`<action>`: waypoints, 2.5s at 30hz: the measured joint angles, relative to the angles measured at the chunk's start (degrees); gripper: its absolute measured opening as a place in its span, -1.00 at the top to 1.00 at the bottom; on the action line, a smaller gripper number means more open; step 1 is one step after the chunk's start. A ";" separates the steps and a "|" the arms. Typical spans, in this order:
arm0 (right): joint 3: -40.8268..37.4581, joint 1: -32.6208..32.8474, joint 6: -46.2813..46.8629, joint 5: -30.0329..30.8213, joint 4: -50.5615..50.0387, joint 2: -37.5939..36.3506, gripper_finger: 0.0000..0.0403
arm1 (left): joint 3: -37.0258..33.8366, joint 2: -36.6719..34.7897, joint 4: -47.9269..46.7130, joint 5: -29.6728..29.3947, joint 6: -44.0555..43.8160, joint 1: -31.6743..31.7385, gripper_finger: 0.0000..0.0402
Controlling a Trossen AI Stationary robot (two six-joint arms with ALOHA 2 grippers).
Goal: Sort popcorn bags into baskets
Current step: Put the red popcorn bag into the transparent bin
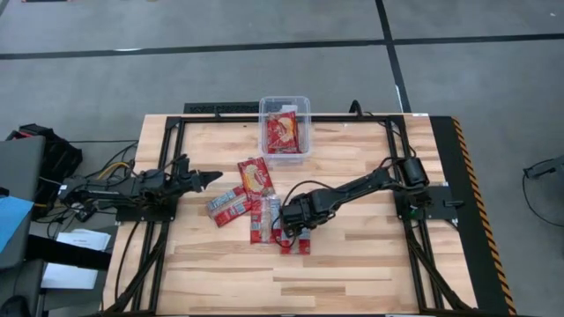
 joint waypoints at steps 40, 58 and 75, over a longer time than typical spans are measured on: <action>4.19 -11.06 -20.08 -1.33 -9.40 -22.14 0.98 | -0.02 0.34 0.34 -2.14 1.31 0.00 -0.46; 19.21 -44.30 -53.61 -5.86 -2.70 -18.61 0.91 | -0.02 0.34 0.24 -3.55 -1.25 0.00 -0.46; 21.69 -48.16 -56.85 -13.32 -1.35 -1.17 0.67 | -0.02 0.34 0.22 -3.73 -1.66 -0.02 -0.46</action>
